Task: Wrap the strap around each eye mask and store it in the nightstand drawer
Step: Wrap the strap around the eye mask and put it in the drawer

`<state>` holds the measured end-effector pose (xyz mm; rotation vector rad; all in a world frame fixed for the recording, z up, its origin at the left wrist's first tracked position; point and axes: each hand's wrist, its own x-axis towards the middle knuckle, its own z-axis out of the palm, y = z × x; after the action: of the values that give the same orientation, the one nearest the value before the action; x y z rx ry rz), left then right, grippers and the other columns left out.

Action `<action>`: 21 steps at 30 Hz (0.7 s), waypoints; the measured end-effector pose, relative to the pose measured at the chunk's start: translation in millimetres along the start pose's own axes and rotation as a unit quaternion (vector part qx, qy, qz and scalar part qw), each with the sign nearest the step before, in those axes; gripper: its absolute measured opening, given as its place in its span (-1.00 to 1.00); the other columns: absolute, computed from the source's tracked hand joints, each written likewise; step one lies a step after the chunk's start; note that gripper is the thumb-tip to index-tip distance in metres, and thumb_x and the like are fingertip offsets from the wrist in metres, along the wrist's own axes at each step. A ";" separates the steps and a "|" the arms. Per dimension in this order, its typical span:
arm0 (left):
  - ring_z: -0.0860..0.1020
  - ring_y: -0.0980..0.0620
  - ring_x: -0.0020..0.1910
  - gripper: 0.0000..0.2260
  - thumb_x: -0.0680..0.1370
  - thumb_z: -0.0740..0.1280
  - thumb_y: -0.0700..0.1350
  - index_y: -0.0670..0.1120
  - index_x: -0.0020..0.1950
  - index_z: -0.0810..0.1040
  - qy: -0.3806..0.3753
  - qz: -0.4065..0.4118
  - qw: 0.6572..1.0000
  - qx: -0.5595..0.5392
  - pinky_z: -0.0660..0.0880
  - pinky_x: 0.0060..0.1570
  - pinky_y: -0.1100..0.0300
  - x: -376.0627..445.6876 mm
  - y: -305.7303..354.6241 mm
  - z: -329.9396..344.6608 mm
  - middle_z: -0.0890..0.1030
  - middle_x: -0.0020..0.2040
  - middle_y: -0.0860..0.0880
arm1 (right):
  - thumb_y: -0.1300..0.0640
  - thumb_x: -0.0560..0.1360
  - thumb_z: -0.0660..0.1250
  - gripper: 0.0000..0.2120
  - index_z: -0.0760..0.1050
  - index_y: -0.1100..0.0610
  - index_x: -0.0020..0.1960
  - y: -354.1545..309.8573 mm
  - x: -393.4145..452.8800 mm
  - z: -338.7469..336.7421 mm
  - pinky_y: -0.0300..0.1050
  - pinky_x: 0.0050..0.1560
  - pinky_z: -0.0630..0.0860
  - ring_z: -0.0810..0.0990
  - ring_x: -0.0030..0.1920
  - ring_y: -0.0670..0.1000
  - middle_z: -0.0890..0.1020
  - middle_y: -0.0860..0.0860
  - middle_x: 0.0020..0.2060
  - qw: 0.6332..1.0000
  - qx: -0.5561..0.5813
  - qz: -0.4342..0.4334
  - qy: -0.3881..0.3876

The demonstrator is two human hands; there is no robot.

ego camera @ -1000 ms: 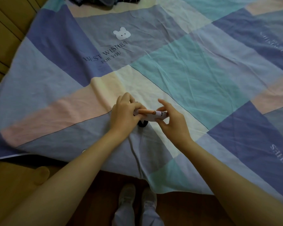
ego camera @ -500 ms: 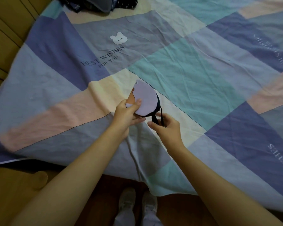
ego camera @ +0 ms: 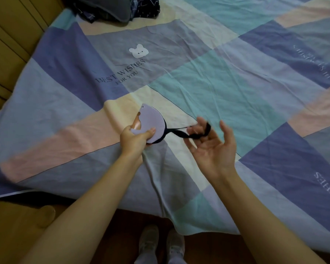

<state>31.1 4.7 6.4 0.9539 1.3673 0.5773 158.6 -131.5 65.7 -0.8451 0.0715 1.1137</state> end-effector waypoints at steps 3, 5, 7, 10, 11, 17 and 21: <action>0.61 -0.02 0.06 -0.58 0.37 0.52 -0.25 -0.17 0.18 0.50 -0.053 -0.002 0.999 0.000 0.57 0.08 0.01 -8.3 -5.7 0.9 0.62 0.16 -0.08 | -0.17 0.59 0.04 -0.66 0.42 -0.09 0.25 -11.5 15.5 -8.7 0.08 0.27 0.40 0.58 0.19 0.01 0.51 -0.09 0.31 0.981 -0.185 0.002 0.062; 0.62 -0.02 0.06 -0.53 0.37 0.53 -0.22 -0.20 0.23 0.48 -0.045 0.003 0.999 -0.019 0.56 0.12 0.00 -9.6 -1.9 0.1 0.63 0.12 -0.09 | -0.27 0.58 -0.07 -0.59 0.42 -0.09 0.15 -11.2 19.7 -18.5 0.10 0.32 0.34 0.50 0.24 0.03 0.49 -0.07 0.29 0.845 -0.524 0.026 0.108; 0.62 -0.02 0.07 -0.53 0.36 0.54 -0.21 -0.19 0.22 0.49 -0.032 0.016 0.998 -0.058 0.54 0.16 -0.02 -6.7 5.4 -1.3 0.64 0.10 -0.07 | -0.40 0.49 -0.11 -0.37 0.55 -0.02 0.09 -11.0 20.4 -30.3 0.14 0.32 0.31 0.50 0.18 0.07 0.58 -0.06 0.15 0.705 -0.701 0.095 0.048; 0.60 0.02 0.04 -0.63 0.38 0.52 -0.25 -0.14 0.13 0.50 0.008 0.032 0.997 -0.069 0.54 0.16 0.04 -3.0 11.7 -2.9 0.62 0.06 -0.04 | -0.25 0.51 0.17 -0.56 0.66 0.02 -0.24 -18.1 12.5 -22.7 0.00 0.13 0.35 0.52 -0.07 -0.08 0.65 -0.17 -0.20 0.808 -0.575 0.125 -0.028; 0.60 0.01 0.04 -0.63 0.39 0.51 -0.26 -0.16 0.14 0.49 0.016 0.038 0.998 -0.051 0.55 0.13 0.09 -3.3 11.4 -3.2 0.62 0.10 -0.06 | -0.15 0.47 0.25 -0.67 0.61 0.00 -0.34 -21.3 10.7 -16.7 -0.03 0.08 0.33 0.52 -0.09 -0.12 0.64 -0.17 -0.26 0.882 -0.459 0.103 -0.022; 0.61 0.02 0.00 -0.65 0.40 0.50 -0.27 -0.21 0.12 0.49 -0.004 0.032 0.999 -0.003 0.56 -0.05 0.27 -6.8 -1.3 -5.5 0.60 0.20 -0.10 | 0.05 0.52 0.16 -0.77 0.56 0.02 -0.19 -16.7 21.9 -13.3 -0.09 0.08 0.24 0.53 -0.09 -0.12 0.60 -0.12 -0.30 0.991 -0.094 0.009 0.099; 0.61 0.06 -0.06 -0.66 0.40 0.50 -0.26 -0.19 0.12 0.50 -0.033 0.012 0.999 -0.006 0.59 -0.15 0.24 -8.3 -4.4 -6.1 0.61 0.20 -0.10 | 0.16 0.51 0.08 -0.68 0.58 0.09 0.08 -7.1 23.6 -17.6 -0.18 0.06 0.31 0.59 0.10 -0.10 0.71 -0.06 -0.05 0.988 -0.017 -0.034 0.152</action>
<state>23.1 -3.1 7.6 0.9717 1.2938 0.5663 181.6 -125.8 46.9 -1.0366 0.2765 0.9168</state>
